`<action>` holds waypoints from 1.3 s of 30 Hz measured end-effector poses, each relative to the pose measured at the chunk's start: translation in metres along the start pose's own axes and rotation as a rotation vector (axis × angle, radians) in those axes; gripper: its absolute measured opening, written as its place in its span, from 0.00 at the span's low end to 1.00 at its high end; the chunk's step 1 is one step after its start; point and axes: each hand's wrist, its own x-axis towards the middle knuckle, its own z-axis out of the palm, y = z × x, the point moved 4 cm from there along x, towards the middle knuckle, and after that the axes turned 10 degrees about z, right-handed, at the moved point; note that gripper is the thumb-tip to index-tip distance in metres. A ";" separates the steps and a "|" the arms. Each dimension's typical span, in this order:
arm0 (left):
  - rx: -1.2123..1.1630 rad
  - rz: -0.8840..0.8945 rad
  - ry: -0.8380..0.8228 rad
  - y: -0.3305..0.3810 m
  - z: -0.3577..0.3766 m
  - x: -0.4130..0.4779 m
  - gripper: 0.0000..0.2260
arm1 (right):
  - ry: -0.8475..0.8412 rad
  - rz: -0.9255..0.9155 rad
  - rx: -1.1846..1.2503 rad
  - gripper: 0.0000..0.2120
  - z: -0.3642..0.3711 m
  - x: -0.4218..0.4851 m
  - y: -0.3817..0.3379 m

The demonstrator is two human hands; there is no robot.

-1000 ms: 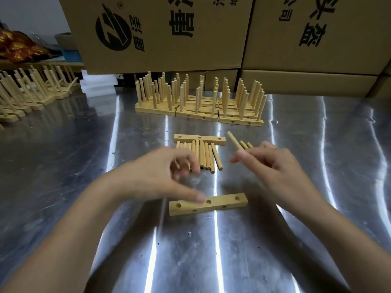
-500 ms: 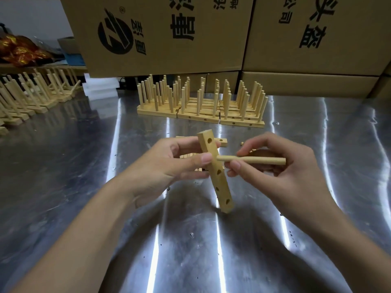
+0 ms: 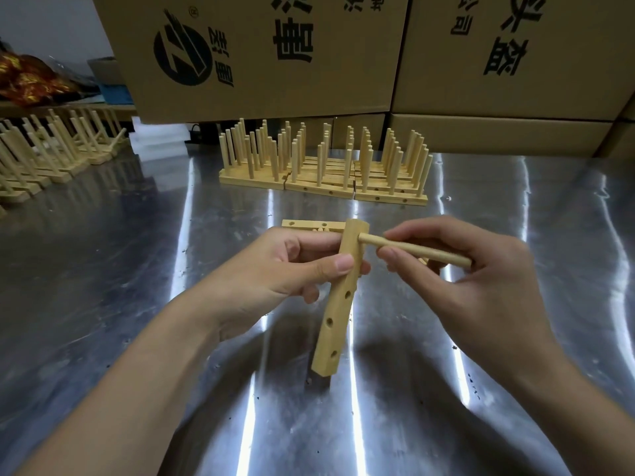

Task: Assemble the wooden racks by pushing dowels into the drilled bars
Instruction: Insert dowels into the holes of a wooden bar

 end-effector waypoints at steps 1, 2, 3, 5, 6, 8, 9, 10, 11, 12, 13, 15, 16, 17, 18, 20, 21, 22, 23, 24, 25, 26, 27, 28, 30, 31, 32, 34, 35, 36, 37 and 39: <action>0.001 0.001 0.010 0.001 0.000 0.000 0.16 | 0.011 -0.001 -0.025 0.06 -0.001 0.000 0.000; 0.011 0.002 0.019 0.002 0.000 0.000 0.15 | 0.024 -0.007 -0.054 0.06 -0.001 0.000 0.000; 0.029 0.004 0.029 0.002 0.000 0.000 0.15 | 0.036 -0.022 -0.090 0.07 -0.002 0.000 0.000; 0.072 0.003 0.050 0.003 0.000 0.000 0.14 | 0.051 -0.054 -0.174 0.07 -0.001 0.000 -0.002; 0.087 0.001 0.060 0.003 0.001 -0.001 0.14 | 0.052 -0.062 -0.213 0.07 -0.001 -0.001 -0.002; 0.105 -0.004 0.073 0.004 0.002 -0.001 0.13 | 0.057 -0.077 -0.273 0.05 0.000 -0.001 -0.002; 0.115 -0.005 0.076 0.004 0.002 -0.001 0.13 | 0.062 -0.076 -0.295 0.05 0.000 -0.001 -0.001; 0.121 -0.006 0.080 0.005 0.003 -0.001 0.12 | 0.067 -0.066 -0.311 0.05 0.000 -0.001 0.001; 0.116 -0.007 0.086 0.005 0.004 0.000 0.13 | 0.069 -0.052 -0.324 0.05 -0.001 0.000 0.002; 0.095 -0.009 0.090 0.005 0.005 0.000 0.13 | 0.063 -0.043 -0.344 0.05 0.000 0.000 0.004; 0.060 -0.014 0.090 0.005 0.006 -0.001 0.14 | 0.047 -0.043 -0.371 0.05 0.001 0.001 0.005; 0.001 -0.022 0.072 0.007 0.011 -0.001 0.15 | 0.015 -0.045 -0.429 0.09 0.005 0.002 0.007; -0.010 -0.018 0.055 0.009 0.014 -0.002 0.14 | 0.008 -0.041 -0.453 0.11 0.006 0.002 0.007; -0.010 -0.010 0.038 0.011 0.017 -0.002 0.14 | 0.006 -0.037 -0.466 0.12 0.006 0.002 0.007; -0.001 0.002 0.028 0.012 0.021 -0.002 0.13 | 0.007 -0.044 -0.473 0.14 0.005 0.002 0.006; 0.038 0.027 0.040 0.012 0.025 -0.002 0.12 | 0.005 -0.051 -0.470 0.16 0.005 0.001 0.007; 0.060 0.035 0.058 0.012 0.025 -0.002 0.13 | -0.019 0.012 -0.392 0.17 0.006 0.001 0.011; 0.084 0.039 0.076 0.011 0.026 -0.001 0.14 | -0.084 0.173 -0.229 0.19 0.007 0.001 0.019; 0.112 0.037 0.088 0.009 0.026 -0.001 0.15 | -0.172 0.402 0.028 0.20 0.011 0.000 0.027; 0.137 0.030 0.094 0.008 0.026 -0.002 0.15 | -0.273 0.631 0.273 0.19 0.017 -0.002 0.032; 0.156 0.021 0.094 0.006 0.028 -0.001 0.15 | -0.338 0.773 0.428 0.18 0.022 -0.005 0.034; 0.178 0.016 0.091 0.005 0.030 0.000 0.15 | -0.363 0.816 0.459 0.17 0.024 -0.006 0.038; 0.206 0.016 0.096 0.004 0.031 0.001 0.16 | -0.366 0.812 0.438 0.17 0.024 -0.005 0.039; 0.231 0.022 0.111 0.003 0.032 0.003 0.16 | -0.352 0.772 0.389 0.19 0.023 -0.002 0.039; 0.233 0.040 0.142 0.002 0.034 0.005 0.18 | -0.288 0.576 0.159 0.22 0.019 0.003 0.037; 0.214 0.045 0.147 0.002 0.035 0.006 0.20 | -0.243 0.437 -0.003 0.22 0.017 0.005 0.034; 0.196 0.044 0.147 0.001 0.036 0.006 0.21 | -0.201 0.310 -0.158 0.21 0.016 0.004 0.031; 0.165 0.024 0.138 0.000 0.040 0.006 0.21 | -0.132 0.196 -0.280 0.19 0.017 0.001 0.027; 0.139 0.017 0.135 0.000 0.042 0.005 0.21 | -0.104 0.172 -0.278 0.18 0.017 0.000 0.026; 0.112 0.014 0.133 0.001 0.044 0.005 0.21 | -0.089 0.163 -0.268 0.18 0.017 -0.001 0.025; 0.095 0.011 0.130 0.001 0.044 0.004 0.20 | -0.098 0.192 -0.223 0.19 0.018 -0.001 0.026; 0.093 -0.002 0.111 0.001 0.044 0.003 0.20 | -0.193 0.441 0.101 0.21 0.022 -0.003 0.035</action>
